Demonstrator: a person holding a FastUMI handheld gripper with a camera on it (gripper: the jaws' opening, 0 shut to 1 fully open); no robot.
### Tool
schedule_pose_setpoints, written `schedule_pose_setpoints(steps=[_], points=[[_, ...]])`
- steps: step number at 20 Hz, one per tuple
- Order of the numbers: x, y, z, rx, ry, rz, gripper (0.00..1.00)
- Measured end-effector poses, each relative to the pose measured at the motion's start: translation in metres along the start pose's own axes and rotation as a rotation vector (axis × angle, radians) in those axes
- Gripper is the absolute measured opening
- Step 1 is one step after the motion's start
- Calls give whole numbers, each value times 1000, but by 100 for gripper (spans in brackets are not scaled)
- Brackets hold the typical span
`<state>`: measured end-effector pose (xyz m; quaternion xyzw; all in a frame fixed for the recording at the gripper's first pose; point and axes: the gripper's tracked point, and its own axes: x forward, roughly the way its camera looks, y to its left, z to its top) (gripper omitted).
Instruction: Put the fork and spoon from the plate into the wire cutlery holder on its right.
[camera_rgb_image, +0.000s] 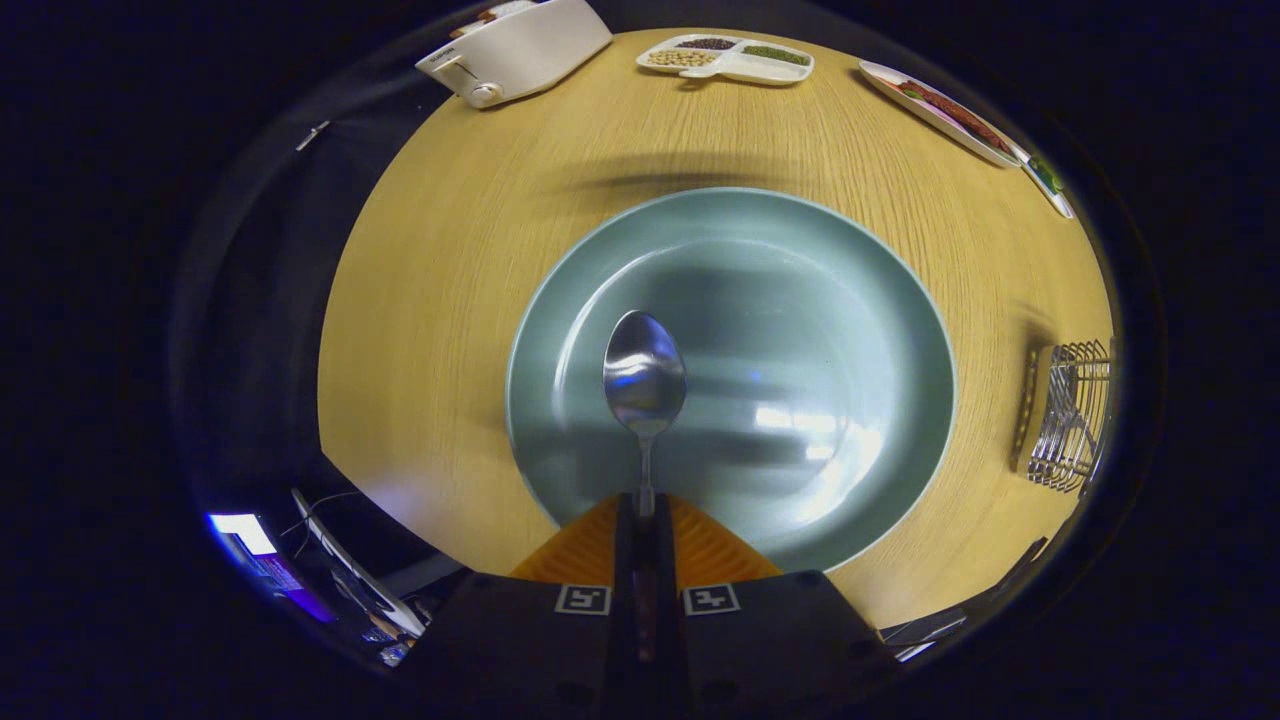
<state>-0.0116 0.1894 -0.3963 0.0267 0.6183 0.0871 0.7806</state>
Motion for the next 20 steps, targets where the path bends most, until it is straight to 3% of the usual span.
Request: schedule_pose_setpoints(steps=[5, 16, 20], points=[[-35, -12, 14, -4, -52, 31, 11], [-91, -44, 18, 119, -106, 118, 11], [-135, -57, 21, 102, -130, 141, 11]])
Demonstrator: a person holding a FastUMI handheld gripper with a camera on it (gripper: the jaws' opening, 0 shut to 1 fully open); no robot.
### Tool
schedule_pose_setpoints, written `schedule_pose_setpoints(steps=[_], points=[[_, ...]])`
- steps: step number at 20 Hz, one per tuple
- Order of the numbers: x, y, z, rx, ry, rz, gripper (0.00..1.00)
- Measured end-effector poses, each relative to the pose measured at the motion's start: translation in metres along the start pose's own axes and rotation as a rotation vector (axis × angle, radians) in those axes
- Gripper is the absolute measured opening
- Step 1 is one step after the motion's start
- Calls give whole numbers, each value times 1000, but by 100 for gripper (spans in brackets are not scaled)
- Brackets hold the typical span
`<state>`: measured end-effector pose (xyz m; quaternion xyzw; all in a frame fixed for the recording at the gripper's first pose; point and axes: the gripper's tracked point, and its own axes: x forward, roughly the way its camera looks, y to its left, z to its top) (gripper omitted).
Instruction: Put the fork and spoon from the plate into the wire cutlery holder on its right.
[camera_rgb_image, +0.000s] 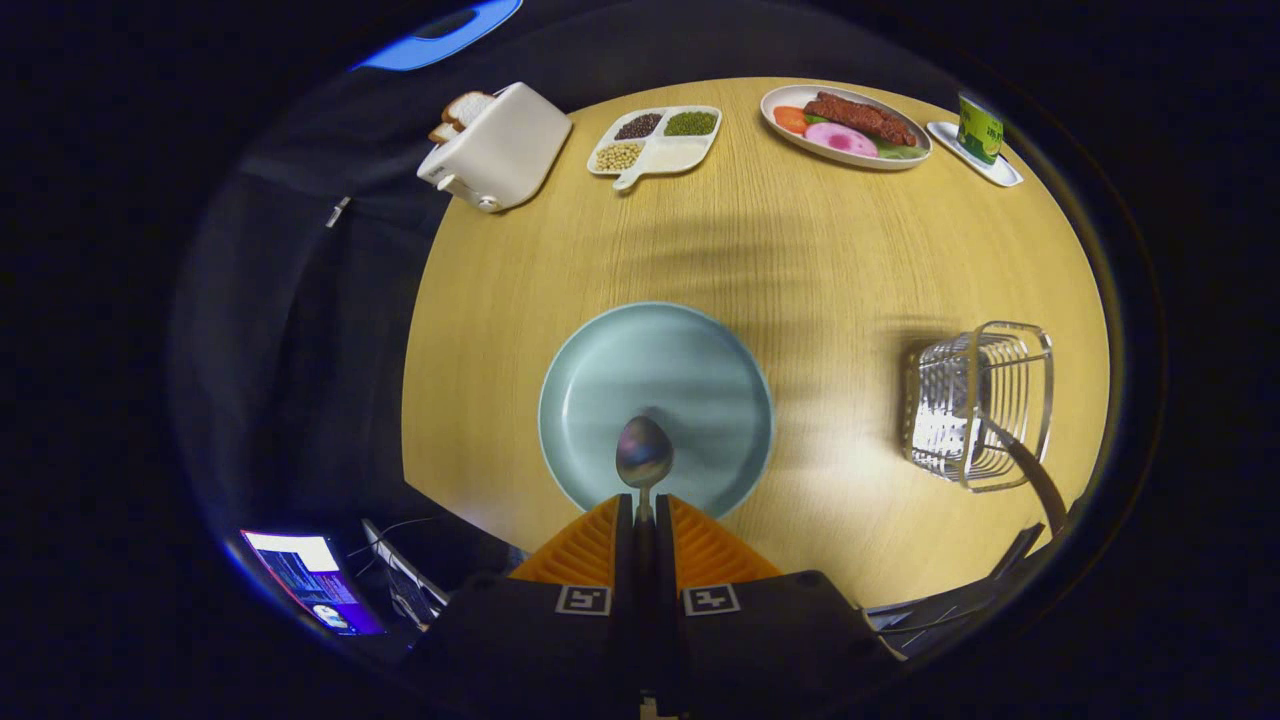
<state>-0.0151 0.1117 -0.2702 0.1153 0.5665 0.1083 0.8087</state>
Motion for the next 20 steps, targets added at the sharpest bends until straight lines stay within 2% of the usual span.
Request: schedule_pose_setpoints(steps=[7, 11, 15, 20], points=[[-81, -46, 27, 46, -61, 13, 11], [-111, -95, 36, 98, -89, -29, 11], [-118, -145, 34, 136, -79, -91, 11], [-98, -186, 37, 155, -44, -149, 11]])
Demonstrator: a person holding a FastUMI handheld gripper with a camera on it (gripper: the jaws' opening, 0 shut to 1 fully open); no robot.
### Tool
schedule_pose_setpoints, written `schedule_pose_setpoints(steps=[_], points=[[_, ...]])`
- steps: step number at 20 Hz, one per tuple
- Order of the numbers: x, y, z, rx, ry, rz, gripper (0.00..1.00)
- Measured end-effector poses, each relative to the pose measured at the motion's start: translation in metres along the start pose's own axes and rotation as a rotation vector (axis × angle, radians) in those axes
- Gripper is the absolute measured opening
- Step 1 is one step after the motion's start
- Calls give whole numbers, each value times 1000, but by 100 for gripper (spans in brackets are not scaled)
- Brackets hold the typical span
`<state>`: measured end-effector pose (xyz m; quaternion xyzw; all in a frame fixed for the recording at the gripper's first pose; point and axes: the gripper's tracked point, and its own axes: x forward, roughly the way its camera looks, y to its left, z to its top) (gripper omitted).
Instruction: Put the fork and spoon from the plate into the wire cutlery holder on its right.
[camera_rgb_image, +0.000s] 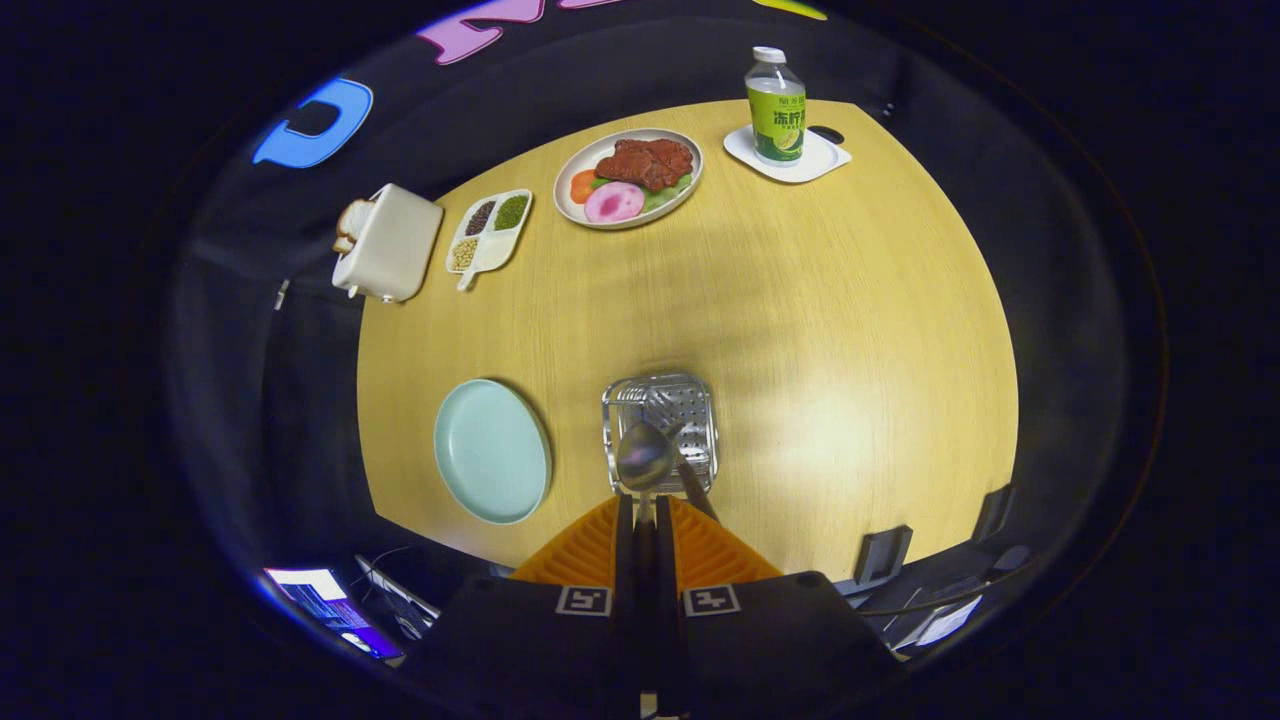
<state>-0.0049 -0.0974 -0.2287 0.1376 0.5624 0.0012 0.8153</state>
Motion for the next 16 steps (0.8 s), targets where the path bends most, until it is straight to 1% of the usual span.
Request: schedule_pose_setpoints(steps=[5, 9, 10, 12, 13, 14, 16], points=[[27, -3, 8, 1, 28, -5, 11], [40, -13, 10, -10, 51, -55, 11], [40, -12, 12, 5, 48, -54, 14], [37, -6, 16, 36, 41, -26, 15], [35, -6, 18, 43, 32, -22, 23], [31, -6, 22, 47, 14, -20, 35], [17, 2, 29, 45, -32, 5, 50]])
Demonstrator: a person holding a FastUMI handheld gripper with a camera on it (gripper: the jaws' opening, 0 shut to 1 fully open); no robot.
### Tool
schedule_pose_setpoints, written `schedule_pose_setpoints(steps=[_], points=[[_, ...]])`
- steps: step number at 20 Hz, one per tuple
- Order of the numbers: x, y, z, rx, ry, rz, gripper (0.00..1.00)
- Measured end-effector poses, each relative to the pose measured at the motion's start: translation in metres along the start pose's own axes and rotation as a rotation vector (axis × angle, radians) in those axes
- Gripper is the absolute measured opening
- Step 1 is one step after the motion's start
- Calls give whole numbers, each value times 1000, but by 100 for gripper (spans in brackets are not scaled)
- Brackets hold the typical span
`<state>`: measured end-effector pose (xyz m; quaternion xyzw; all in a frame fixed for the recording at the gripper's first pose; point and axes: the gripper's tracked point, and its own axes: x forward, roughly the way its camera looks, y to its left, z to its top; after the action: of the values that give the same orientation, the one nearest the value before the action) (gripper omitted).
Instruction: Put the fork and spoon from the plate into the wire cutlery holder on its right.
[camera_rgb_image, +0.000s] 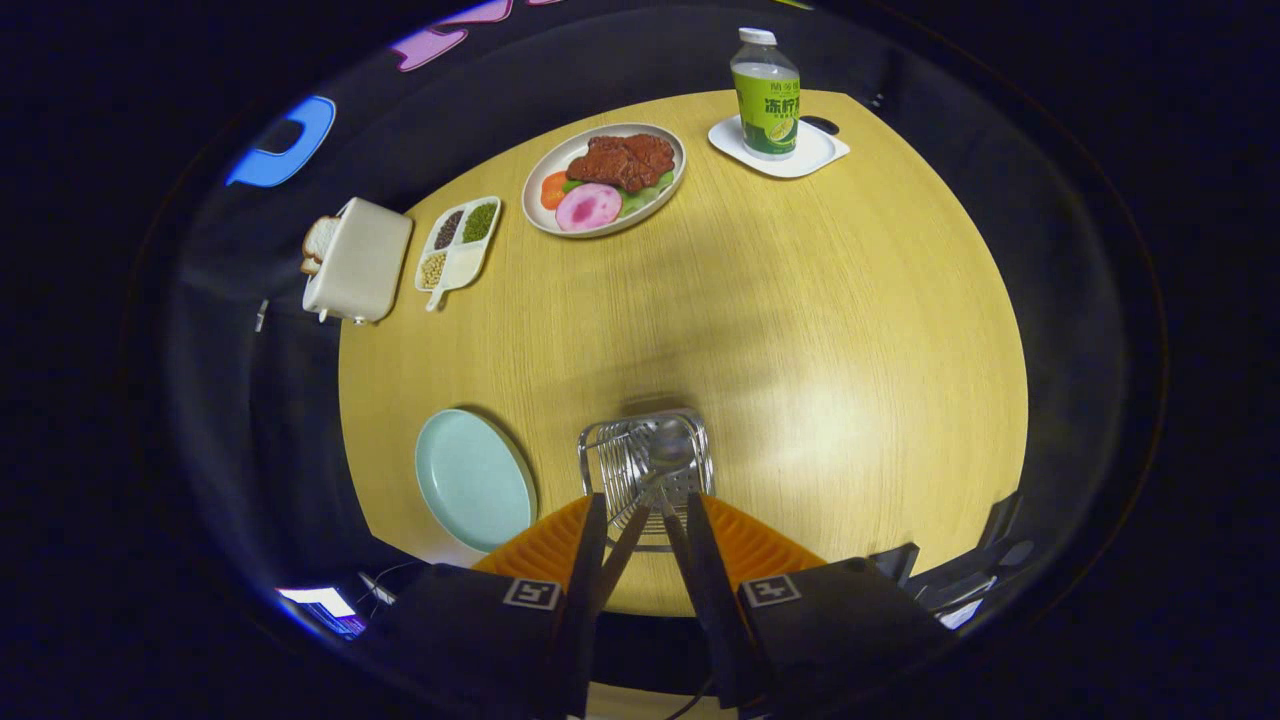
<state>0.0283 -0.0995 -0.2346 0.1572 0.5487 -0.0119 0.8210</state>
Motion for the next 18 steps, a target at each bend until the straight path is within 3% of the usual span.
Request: schedule_pose_setpoints(steps=[1, 2, 4, 11, 18], points=[[-10, 7, 4, -3, -32, 22, 57], [-21, 13, 8, -12, -68, 40, 75], [-43, 23, 20, -34, -164, 61, 99], [-182, 64, 86, -174, -694, 71, 99], [-312, 117, 99, -280, -1119, 65, 99]])
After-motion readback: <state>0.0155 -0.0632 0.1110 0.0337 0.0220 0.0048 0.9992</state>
